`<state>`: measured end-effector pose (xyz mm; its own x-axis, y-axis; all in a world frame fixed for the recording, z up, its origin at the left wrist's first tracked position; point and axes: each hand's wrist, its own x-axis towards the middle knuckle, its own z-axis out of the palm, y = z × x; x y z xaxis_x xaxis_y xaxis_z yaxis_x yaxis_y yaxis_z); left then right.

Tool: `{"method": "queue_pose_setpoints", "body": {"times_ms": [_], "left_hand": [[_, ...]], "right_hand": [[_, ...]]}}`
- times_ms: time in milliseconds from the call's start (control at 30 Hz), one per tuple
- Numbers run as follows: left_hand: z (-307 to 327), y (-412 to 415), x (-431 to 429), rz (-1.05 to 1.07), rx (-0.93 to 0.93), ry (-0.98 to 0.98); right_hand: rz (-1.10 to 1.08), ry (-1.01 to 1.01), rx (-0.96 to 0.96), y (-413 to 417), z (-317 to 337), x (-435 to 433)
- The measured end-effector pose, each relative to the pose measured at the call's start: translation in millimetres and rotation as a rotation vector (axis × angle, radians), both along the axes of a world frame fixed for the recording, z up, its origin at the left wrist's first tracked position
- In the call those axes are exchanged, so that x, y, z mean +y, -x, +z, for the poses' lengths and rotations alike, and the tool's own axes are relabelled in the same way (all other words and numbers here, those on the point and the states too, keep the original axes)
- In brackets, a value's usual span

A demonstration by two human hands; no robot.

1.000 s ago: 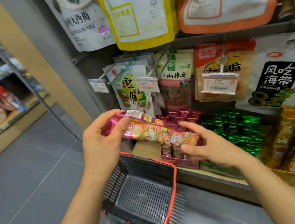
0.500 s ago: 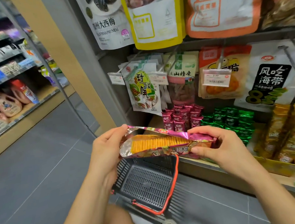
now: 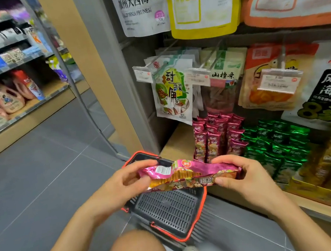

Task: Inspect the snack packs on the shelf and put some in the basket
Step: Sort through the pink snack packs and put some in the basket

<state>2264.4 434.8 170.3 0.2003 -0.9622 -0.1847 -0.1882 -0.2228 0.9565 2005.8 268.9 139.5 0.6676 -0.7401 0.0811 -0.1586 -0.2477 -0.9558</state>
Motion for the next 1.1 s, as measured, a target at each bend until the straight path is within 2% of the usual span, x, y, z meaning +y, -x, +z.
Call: {"method": "queue_pose_setpoints", "body": {"times_ms": [67, 133, 200, 333, 500, 600, 667, 767, 933, 1100], "left_hand": [[-22, -9, 0, -0.058, -0.299, -0.080], [-51, -16, -7, -0.105, -0.724, -0.110], [-79, -23, -13, -0.162, -0.943, -0.114], [-131, -47, -26, -0.182, -0.948, -0.177], [-191, -85, -58, -0.232, -1.007, -0.281], [-237, -102, -82, -0.227, -1.058, -0.401], [-269, -108, -97, -0.242, -1.078, -0.491], [-310, -111, -115, -0.263, -1.069, -0.563], [-356, -117, -129, -0.187, -0.971, -0.641], [-377, -122, -135, 0.114, -0.764, -0.623]], "right_hand": [[0.045, -0.031, 0.050, -14, -18, -4], [0.077, -0.057, 0.095, -31, -38, -9], [0.088, -0.069, 0.137, -47, -60, -13], [0.059, -0.055, 0.246, -72, -108, -24], [-0.046, 0.028, 0.612, -82, -169, -35], [-0.093, -0.070, 0.726, -83, -195, -26], [-0.119, -0.237, 0.698, -87, -210, -18], [-0.235, -0.472, 0.538, -94, -232, -9], [-0.286, -0.496, 0.358, -92, -248, -7], [-0.285, -0.532, 0.276, -90, -249, -5]]}}
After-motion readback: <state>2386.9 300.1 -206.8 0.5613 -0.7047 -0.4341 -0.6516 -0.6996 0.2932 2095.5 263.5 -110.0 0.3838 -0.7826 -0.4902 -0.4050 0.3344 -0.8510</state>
